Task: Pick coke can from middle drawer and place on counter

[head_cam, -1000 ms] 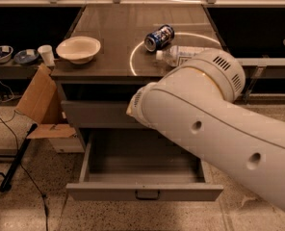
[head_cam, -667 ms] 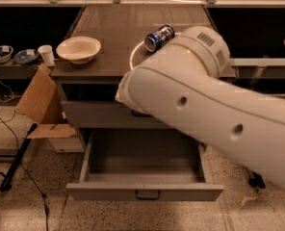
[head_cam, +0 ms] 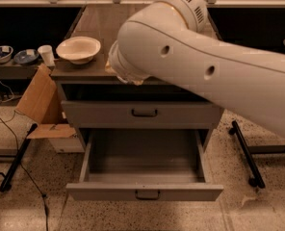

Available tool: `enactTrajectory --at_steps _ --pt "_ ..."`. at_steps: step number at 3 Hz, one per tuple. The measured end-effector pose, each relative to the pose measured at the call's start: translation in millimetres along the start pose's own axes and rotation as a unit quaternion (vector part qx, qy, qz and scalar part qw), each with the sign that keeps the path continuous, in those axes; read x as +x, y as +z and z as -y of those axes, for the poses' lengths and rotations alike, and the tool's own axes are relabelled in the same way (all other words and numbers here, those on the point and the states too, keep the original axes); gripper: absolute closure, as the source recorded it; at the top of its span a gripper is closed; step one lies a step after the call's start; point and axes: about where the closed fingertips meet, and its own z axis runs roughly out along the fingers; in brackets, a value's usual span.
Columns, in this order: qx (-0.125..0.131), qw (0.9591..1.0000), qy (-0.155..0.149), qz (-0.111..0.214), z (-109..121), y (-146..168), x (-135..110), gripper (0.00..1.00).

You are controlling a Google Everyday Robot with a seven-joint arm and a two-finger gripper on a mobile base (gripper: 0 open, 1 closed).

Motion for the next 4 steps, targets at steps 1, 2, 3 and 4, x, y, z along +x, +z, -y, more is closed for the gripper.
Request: enactTrajectory --at_steps 1,2,3,4 --pt "0.014 0.9998 -0.012 -0.008 29 3 20 1.00" --pt "0.024 0.9993 -0.029 -0.006 61 15 31 1.00" --pt "0.020 0.9988 -0.043 0.011 81 42 31 1.00" --pt "0.006 0.9990 -0.034 0.027 78 71 39 1.00"
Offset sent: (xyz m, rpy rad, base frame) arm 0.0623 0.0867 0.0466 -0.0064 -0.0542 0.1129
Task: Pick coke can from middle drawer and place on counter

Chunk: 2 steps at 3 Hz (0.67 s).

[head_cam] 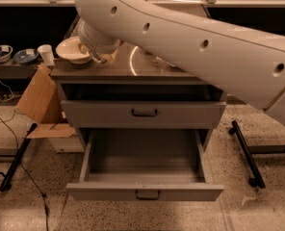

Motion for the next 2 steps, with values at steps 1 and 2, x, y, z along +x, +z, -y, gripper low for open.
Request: enactTrajectory --at_steps 1,2 --pt "-0.011 0.9996 0.022 0.010 -20 20 13 1.00" --pt "-0.021 0.9989 0.041 0.012 -46 30 24 1.00"
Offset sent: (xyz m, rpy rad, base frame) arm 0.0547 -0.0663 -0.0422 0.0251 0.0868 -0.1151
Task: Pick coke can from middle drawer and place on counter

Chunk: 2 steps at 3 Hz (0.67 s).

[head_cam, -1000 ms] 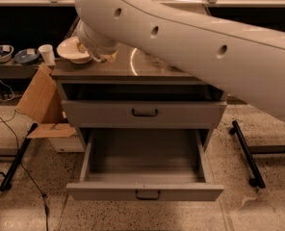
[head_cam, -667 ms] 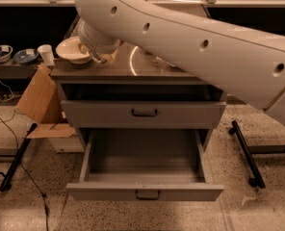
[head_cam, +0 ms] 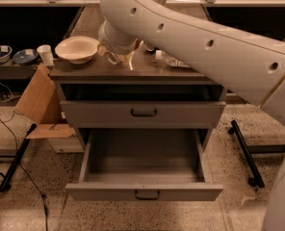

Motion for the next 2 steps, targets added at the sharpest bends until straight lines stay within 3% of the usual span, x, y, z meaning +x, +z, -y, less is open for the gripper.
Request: enactTrajectory --at_steps 1,2 --pt "-0.006 0.9999 0.009 0.004 -17.3 7.5 6.9 1.00" --pt "-0.014 0.9998 0.004 0.013 -25.6 13.7 10.0 0.84"
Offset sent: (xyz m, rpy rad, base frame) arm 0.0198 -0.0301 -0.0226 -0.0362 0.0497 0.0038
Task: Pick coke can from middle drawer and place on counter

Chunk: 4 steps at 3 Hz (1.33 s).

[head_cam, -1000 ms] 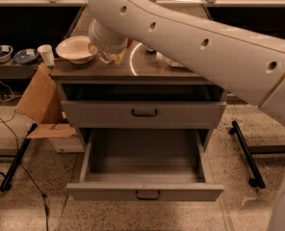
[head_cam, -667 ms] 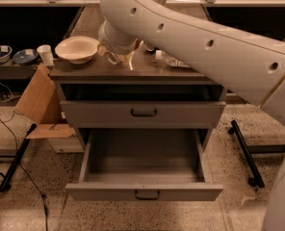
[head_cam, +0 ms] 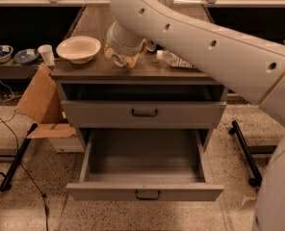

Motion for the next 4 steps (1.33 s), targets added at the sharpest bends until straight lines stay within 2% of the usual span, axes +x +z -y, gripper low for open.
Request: enactTrajectory --at_steps 1,2,3,4 --pt "-0.007 0.9999 -0.006 0.007 -4.8 4.3 1.5 0.60" --pt "-0.014 0.9997 -0.011 0.017 -9.1 7.0 1.4 0.29" --pt "-0.016 0.9996 -0.011 0.020 -10.9 6.4 1.5 0.06" --pt "-0.018 0.9996 -0.009 0.021 -13.2 4.3 1.6 0.00"
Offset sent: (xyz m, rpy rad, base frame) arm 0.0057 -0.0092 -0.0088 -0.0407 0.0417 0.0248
